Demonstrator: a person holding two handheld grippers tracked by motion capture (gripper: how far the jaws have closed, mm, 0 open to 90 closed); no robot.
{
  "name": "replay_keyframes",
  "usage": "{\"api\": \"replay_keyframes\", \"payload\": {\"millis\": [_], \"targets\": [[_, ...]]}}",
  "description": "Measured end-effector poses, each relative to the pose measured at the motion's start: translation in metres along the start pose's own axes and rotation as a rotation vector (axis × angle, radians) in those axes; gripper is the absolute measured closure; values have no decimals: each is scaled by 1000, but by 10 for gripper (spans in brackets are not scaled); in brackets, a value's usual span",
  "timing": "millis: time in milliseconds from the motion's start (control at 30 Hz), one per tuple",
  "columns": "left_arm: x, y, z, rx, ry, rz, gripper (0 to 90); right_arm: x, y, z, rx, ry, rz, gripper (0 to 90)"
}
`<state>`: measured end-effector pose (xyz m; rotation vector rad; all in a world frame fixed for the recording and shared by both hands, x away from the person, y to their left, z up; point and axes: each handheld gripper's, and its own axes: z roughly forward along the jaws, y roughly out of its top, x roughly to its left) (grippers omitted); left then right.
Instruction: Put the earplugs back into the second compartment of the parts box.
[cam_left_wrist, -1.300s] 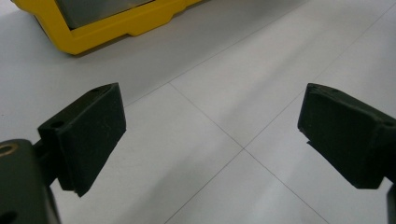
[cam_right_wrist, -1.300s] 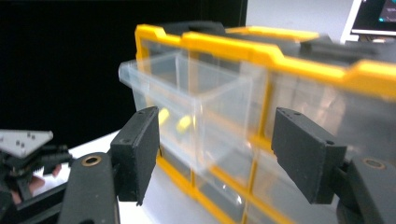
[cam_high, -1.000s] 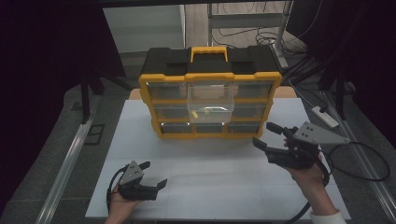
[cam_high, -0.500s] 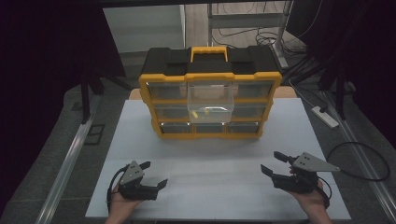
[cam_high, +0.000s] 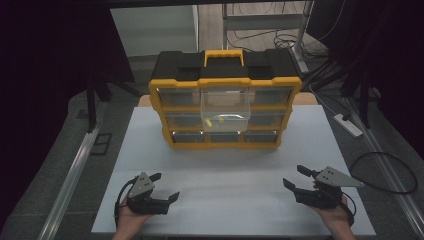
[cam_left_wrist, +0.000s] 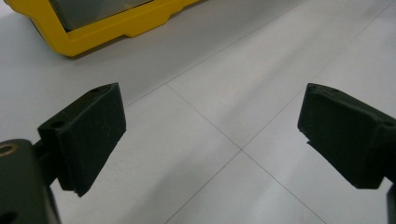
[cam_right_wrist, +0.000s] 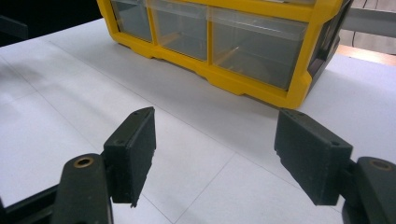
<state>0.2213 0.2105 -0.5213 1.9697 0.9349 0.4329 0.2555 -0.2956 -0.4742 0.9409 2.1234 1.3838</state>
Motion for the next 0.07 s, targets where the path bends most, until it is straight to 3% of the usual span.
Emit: {"api": "replay_keyframes", "payload": {"millis": [67], "targets": [[0, 0, 0, 0, 0, 0, 78, 0, -1, 0, -1, -1, -1, 290]]}}
